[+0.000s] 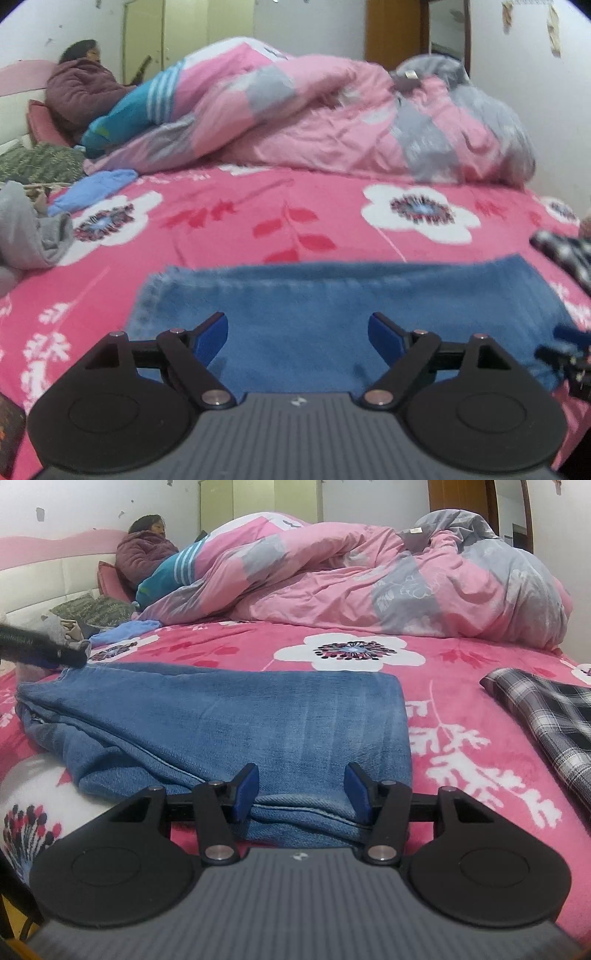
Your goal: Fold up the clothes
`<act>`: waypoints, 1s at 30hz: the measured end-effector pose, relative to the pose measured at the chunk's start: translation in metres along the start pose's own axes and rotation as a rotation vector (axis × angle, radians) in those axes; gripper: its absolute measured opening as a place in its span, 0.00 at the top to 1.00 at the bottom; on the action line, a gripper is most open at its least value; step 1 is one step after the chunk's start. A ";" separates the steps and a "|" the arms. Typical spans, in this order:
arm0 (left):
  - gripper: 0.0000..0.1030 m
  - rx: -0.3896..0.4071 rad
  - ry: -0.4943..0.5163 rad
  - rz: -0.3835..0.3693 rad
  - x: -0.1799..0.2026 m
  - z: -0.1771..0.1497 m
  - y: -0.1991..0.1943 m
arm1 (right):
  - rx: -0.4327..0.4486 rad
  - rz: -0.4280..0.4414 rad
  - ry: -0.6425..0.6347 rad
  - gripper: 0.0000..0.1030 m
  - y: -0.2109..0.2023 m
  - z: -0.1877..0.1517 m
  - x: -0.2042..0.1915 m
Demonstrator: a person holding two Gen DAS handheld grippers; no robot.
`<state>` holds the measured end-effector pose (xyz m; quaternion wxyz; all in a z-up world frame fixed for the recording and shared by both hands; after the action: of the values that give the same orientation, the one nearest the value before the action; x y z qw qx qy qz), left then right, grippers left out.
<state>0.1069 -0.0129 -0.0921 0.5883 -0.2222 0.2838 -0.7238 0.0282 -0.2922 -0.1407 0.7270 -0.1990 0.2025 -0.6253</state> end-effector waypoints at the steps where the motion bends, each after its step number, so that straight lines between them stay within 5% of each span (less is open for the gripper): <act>1: 0.18 -0.020 0.001 0.002 0.001 -0.005 0.005 | 0.000 0.000 0.000 0.50 0.000 0.000 0.000; 13: 0.13 -0.101 -0.017 0.040 0.004 -0.017 0.021 | -0.070 -0.007 -0.011 0.47 -0.004 0.016 -0.004; 19: 0.12 -0.126 -0.023 0.054 0.006 -0.015 0.022 | 0.015 -0.023 0.006 0.37 -0.019 0.048 -0.002; 23: 0.12 -0.139 -0.022 0.062 0.007 -0.014 0.023 | -0.086 -0.050 -0.008 0.35 0.009 0.021 0.005; 26: 0.12 -0.148 -0.021 0.066 0.008 -0.014 0.023 | -0.031 -0.061 -0.051 0.35 0.011 0.009 0.002; 30: 0.12 -0.156 -0.020 0.070 0.009 -0.013 0.024 | -0.062 -0.070 -0.040 0.35 0.009 0.024 0.001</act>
<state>0.1138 -0.0228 -0.1178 0.5969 -0.2647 0.3410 -0.6763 0.0488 -0.2914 -0.1255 0.7020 -0.2409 0.1998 -0.6397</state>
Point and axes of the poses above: each gripper's, at about its wrist camera, not at the fingertips, and y roughly the way its jaws point, x to its right, z to its top, the point moved 8 cm from there along y, roughly the way its jaws point, and after that the axes turned 6 degrees about -x, right-handed, at the moved point
